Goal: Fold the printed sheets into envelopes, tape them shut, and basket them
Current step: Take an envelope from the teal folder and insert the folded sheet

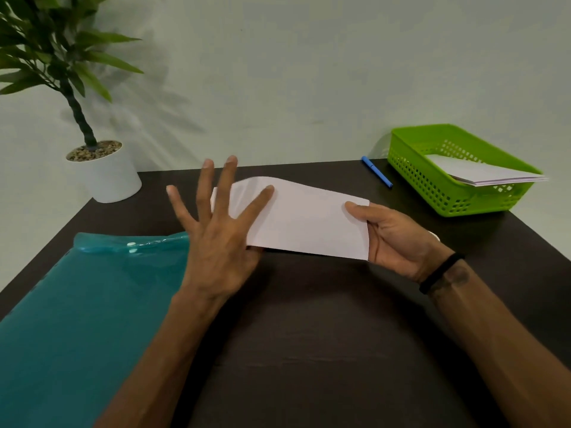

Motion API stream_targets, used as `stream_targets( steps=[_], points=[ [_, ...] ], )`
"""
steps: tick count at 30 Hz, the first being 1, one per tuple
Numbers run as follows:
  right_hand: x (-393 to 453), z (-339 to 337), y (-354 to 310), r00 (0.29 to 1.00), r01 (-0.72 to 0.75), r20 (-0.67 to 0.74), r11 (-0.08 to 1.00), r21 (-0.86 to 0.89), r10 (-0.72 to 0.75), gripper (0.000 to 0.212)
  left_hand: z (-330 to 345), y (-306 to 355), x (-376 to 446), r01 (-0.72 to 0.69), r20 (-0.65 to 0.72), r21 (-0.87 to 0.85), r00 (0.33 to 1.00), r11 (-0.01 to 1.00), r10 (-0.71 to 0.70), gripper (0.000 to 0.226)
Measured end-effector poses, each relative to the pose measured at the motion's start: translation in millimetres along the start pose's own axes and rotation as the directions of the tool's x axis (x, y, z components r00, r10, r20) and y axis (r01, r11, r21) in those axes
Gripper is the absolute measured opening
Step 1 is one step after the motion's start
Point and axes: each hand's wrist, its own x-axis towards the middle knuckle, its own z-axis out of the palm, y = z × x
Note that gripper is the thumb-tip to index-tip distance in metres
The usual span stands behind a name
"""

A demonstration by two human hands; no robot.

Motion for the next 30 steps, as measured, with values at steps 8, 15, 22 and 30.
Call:
stream_targets(
  steps=[8, 15, 22, 30],
  points=[
    [-2.4, 6.4, 0.4, 0.993, -0.037, -0.116, 0.963, -0.267, 0.006, 0.039, -0.3, 15.6, -6.1, -0.183, 0.346, -0.216, 0.904, 0.959, 0.25, 0.104],
    [1.8, 11.7, -0.5, 0.868, 0.279, -0.307, 0.895, -0.349, -0.39, 0.037, -3.6, 5.3, -2.1, -0.144, 0.263, -0.181, 0.946, 0.973, 0.189, 0.105],
    [8.4, -28.0, 5.5, 0.744, 0.011, -0.283, 0.435, -0.901, -0.605, 0.048, -9.6, -9.0, 2.2, -0.02, 0.029, -0.099, 0.999, 0.995, 0.023, 0.098],
    [11.5, -16.7, 18.3, 0.918, -0.116, -0.138, 0.081, -0.99, -0.372, 0.081, -1.7, -21.8, 0.8, 0.054, -0.004, -0.031, 0.999, 0.998, -0.054, 0.097]
  ],
)
